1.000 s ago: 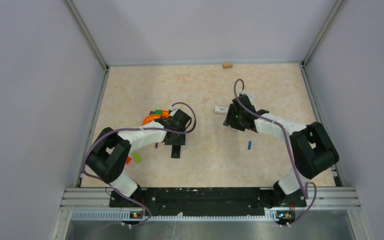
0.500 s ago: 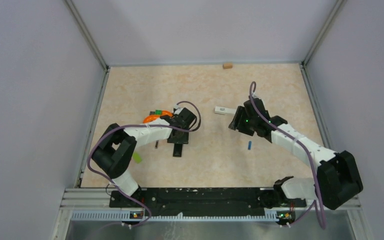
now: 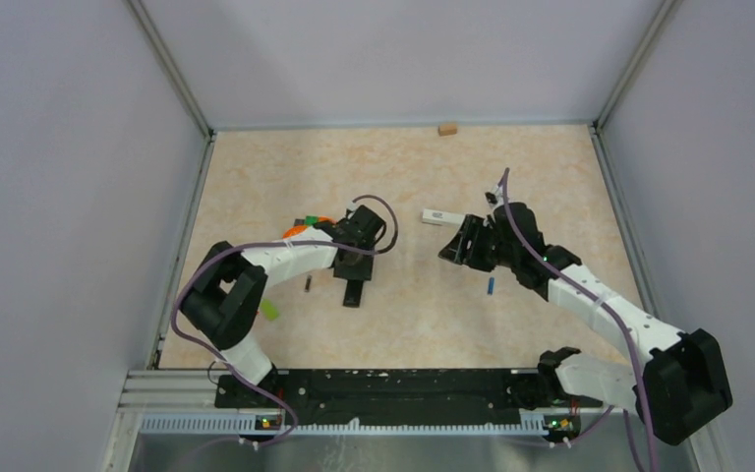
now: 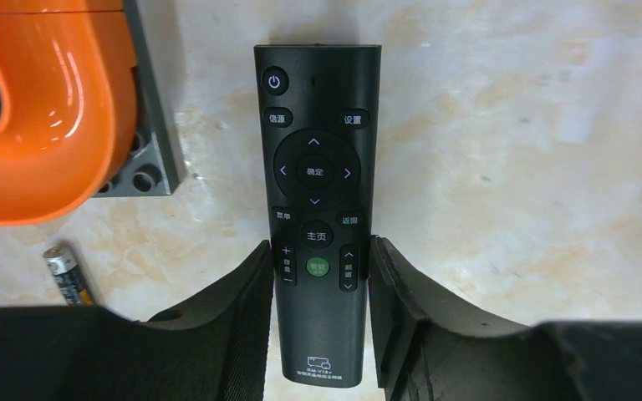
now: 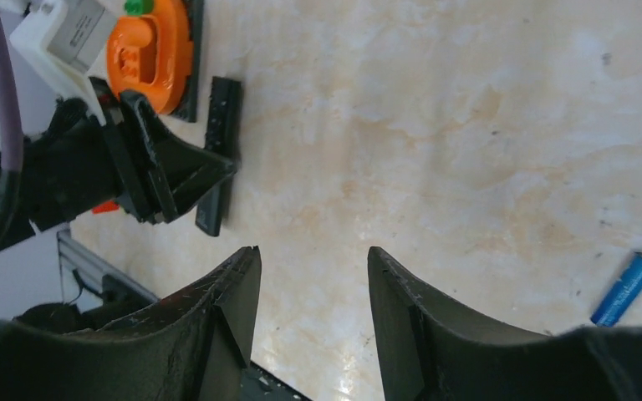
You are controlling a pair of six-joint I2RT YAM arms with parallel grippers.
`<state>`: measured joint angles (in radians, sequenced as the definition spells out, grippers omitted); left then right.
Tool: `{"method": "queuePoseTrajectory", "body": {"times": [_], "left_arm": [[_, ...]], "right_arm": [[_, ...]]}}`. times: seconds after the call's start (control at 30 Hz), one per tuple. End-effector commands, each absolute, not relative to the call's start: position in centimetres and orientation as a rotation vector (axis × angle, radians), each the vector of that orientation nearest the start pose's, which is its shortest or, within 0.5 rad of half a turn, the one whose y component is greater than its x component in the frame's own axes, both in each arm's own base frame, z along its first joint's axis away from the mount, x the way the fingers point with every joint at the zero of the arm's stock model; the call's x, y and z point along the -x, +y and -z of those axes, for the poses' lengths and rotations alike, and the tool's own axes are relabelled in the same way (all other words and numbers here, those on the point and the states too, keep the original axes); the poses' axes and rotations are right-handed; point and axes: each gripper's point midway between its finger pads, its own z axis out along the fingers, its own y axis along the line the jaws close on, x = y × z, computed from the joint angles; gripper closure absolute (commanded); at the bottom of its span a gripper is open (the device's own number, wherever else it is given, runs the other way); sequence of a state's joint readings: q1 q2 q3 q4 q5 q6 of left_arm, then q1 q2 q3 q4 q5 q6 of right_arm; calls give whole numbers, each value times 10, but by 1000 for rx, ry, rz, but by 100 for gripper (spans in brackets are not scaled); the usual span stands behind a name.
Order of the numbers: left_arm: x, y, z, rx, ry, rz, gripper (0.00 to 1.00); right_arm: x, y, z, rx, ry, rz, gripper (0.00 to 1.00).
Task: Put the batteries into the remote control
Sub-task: Pick up the remote control from the center of the board, then adjust the remote control.
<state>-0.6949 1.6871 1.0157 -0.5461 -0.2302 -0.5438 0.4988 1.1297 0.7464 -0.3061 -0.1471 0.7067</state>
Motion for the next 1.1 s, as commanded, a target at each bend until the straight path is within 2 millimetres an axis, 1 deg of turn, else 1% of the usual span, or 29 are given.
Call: {"method": "queuePoseTrajectory", "body": {"times": [0.0, 0.07, 0.17, 0.23, 0.3, 0.37, 0.47, 0.57, 0.63, 0.7, 0.8, 0.83, 0.9, 1.0, 1.07], "left_arm": [[-284, -242, -89, -167, 2575, 411, 77], [-286, -257, -110, -167, 2519, 559, 77], [-291, -274, -134, -165, 2441, 708, 77], [-292, -285, -145, -155, 2407, 800, 77], [-295, -295, -155, -118, 2374, 889, 77], [-295, -304, -165, -91, 2353, 996, 77], [-293, -317, -179, -93, 2317, 1140, 77], [-292, -323, -189, -89, 2325, 1256, 77], [-289, -326, -195, -91, 2318, 1337, 77], [-288, -327, -203, -102, 2296, 1405, 78], [-283, -326, -211, -110, 2288, 1458, 77], [-281, -327, -215, -116, 2284, 1476, 77], [-279, -328, -223, -120, 2275, 1502, 76], [-276, -329, -228, -116, 2274, 1528, 76], [-278, -330, -238, -122, 2231, 1553, 76]], "right_arm": [[-252, 232, -179, -6, 2157, -1079, 49], [-248, 242, -185, 58, 2084, -1150, 49], [-246, 252, -179, 102, 2066, -1173, 48], [-244, 262, -175, 96, 2061, -1212, 45], [-241, 274, -178, 100, 2010, -1267, 41], [-237, 284, -178, 99, 1971, -1315, 33], [-238, 292, -179, 82, 1947, -1349, 26], [-240, 296, -183, 66, 1929, -1386, 21], [-240, 299, -183, 64, 1931, -1401, 20], [-238, 301, -187, 68, 1906, -1436, 20], [-229, 308, -211, 103, 1805, -1568, 20], [-227, 309, -215, 102, 1793, -1598, 20], [-227, 312, -218, 82, 1800, -1631, 20], [-227, 315, -222, 60, 1794, -1668, 22], [-228, 316, -225, 50, 1788, -1691, 24]]}}
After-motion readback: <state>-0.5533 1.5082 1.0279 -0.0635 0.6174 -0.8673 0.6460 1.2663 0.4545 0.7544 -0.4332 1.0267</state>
